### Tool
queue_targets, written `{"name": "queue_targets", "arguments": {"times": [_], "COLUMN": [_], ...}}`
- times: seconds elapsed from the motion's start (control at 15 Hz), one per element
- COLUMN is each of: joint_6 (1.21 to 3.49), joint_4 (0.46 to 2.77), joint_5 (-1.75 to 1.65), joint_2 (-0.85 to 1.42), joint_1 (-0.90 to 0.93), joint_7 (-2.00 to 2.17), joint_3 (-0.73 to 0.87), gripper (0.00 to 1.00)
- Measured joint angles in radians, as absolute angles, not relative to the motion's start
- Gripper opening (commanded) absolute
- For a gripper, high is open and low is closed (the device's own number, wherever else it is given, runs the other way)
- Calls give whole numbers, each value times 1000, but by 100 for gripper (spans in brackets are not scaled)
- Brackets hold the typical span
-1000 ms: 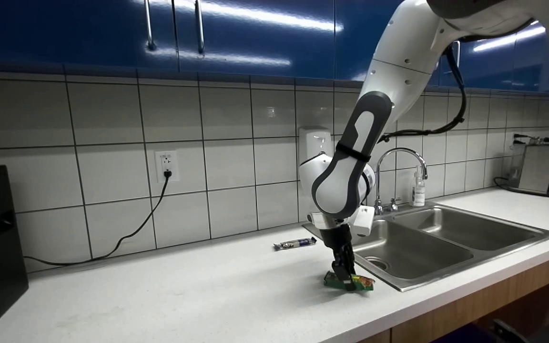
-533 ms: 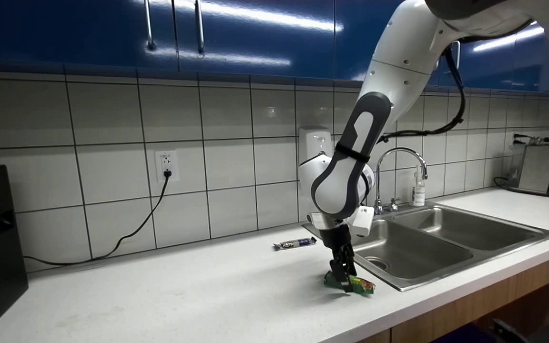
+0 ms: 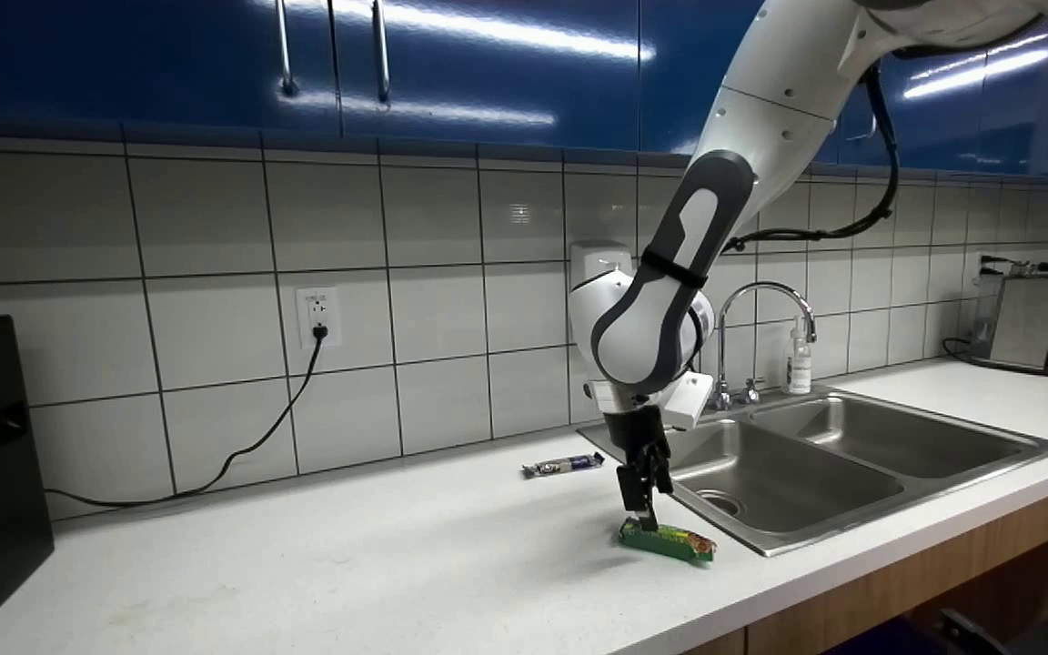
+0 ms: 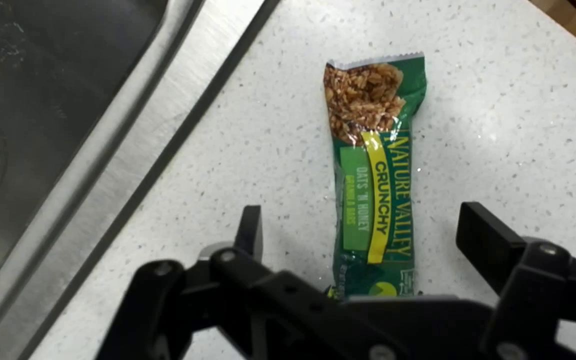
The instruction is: Remove the green packet from the sink on the left and put it on the counter.
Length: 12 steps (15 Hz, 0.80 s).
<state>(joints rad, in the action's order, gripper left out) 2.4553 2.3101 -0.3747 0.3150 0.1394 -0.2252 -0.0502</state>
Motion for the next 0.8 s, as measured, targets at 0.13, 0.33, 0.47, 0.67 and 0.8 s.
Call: {"name": "queue_targets", "arguments": {"times": [0.13,0.33,0.47,0.67,0.8], "joint_6": [2449,2409,2382,2375,2377], "joint_4": [2316,2331,2343,2372,2397], "joint_5": [-359,-289,-237,-171,-140], "joint_2": [286,242,211,162,123], "joint_1": [138,129,118,101,92], "joint_7": [-216,-209,-198,-132,-74], "joint_3": [-50,-50,-49,-40,-32], "gripper": [100,100,100,100,100]}}
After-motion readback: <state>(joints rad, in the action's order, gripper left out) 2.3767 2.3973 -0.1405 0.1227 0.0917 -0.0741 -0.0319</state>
